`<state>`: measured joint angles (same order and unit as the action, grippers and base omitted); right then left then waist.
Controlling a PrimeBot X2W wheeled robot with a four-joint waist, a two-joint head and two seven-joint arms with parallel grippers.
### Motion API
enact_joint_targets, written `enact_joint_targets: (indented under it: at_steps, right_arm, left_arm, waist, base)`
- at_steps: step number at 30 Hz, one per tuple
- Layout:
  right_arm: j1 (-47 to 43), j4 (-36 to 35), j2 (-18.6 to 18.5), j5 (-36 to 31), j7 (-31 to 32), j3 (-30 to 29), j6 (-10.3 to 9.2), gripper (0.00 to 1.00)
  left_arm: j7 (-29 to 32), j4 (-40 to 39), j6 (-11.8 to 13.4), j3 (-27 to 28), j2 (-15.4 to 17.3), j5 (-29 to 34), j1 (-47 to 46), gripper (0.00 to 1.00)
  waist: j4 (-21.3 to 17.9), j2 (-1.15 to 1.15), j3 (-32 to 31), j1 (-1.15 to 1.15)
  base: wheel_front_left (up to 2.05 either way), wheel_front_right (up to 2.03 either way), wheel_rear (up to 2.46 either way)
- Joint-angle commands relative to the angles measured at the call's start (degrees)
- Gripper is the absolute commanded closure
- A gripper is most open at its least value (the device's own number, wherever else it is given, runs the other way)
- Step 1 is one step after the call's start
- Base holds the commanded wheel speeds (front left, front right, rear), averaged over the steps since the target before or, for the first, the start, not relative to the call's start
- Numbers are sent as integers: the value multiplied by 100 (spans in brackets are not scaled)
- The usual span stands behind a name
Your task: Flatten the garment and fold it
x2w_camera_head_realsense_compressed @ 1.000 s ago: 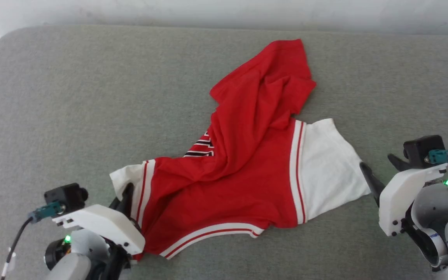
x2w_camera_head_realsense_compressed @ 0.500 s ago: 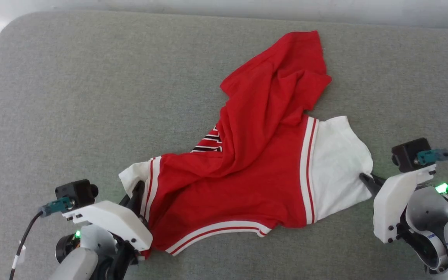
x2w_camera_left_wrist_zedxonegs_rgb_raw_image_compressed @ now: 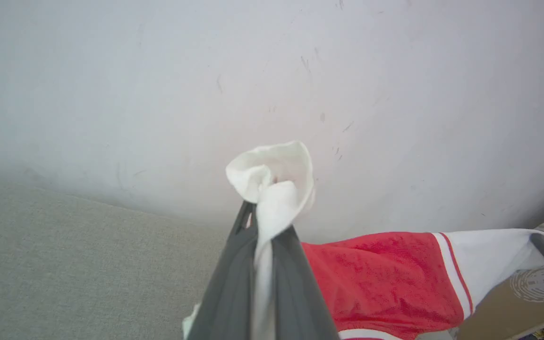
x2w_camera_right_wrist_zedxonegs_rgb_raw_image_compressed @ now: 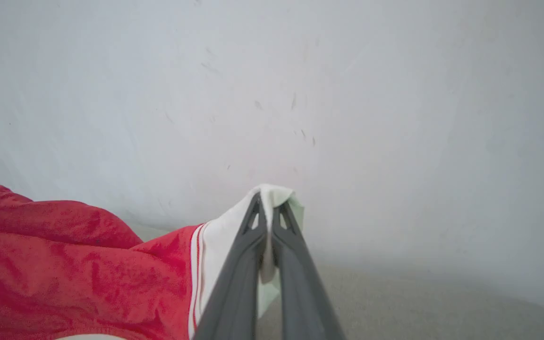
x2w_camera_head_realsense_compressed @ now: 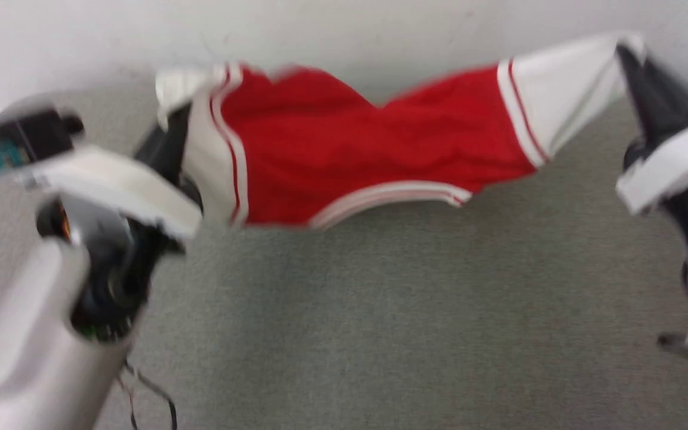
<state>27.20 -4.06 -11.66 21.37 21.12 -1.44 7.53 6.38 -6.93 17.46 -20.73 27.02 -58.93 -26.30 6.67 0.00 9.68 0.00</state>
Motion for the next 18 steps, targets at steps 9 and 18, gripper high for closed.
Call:
enact_joint_targets:
  at_steps: [9, 18]
  right_arm:
    - [2060, 81, -229, -23, 333, 285, -4, 100]
    - [3259, 911, -230, -143, 732, 473, -4, 100]
  left_arm:
    - [1120, 640, 486, 57, 125, -1, -2145, 100]
    - [2111, 1582, 938, -233, 469, 262, -3259, 100]
  waist:
    - [-740, 0, -556, 0]
    - [-1104, 0, -272, 0]
  base:
    - [0, 0, 0]
    - [0, 0, 0]
